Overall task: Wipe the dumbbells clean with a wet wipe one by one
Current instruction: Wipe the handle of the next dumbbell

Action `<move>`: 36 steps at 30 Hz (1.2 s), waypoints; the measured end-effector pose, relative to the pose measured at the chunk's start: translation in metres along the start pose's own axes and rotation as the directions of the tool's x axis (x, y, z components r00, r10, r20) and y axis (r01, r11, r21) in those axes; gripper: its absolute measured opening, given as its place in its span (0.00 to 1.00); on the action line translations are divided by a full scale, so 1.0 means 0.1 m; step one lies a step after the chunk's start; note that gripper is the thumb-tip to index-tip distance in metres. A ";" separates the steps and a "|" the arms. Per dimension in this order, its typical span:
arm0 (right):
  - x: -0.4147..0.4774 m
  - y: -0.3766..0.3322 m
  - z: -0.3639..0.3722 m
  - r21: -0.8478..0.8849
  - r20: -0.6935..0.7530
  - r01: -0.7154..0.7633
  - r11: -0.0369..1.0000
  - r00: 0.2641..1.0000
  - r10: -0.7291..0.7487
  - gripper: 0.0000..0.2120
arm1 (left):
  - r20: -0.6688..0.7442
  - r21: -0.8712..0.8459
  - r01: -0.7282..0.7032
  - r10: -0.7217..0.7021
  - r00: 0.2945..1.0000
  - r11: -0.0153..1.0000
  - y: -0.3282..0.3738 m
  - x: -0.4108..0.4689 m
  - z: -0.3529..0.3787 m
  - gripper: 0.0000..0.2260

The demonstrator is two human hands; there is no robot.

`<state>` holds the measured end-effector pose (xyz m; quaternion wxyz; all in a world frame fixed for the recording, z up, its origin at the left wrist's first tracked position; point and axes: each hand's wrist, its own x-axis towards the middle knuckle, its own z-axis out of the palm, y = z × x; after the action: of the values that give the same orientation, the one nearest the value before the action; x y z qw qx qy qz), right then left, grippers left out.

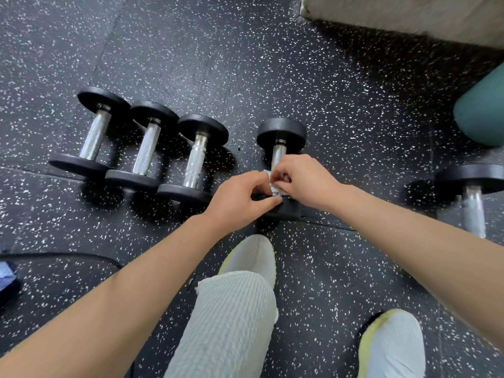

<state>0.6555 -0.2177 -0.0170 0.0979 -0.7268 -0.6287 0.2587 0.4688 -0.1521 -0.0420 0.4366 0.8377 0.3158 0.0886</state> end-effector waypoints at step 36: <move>0.38 0.25 0.18 -0.345 -0.370 -0.149 0.927 0.929 0.011 0.02 | 0.086 0.126 -0.122 0.112 0.990 0.985 0.13 -0.02 0.05 0.17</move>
<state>0.6711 -0.1895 -0.0541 0.0635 -0.7927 -0.6063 0.0025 0.4752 -0.1625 -0.0349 0.3869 0.8844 0.2538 0.0604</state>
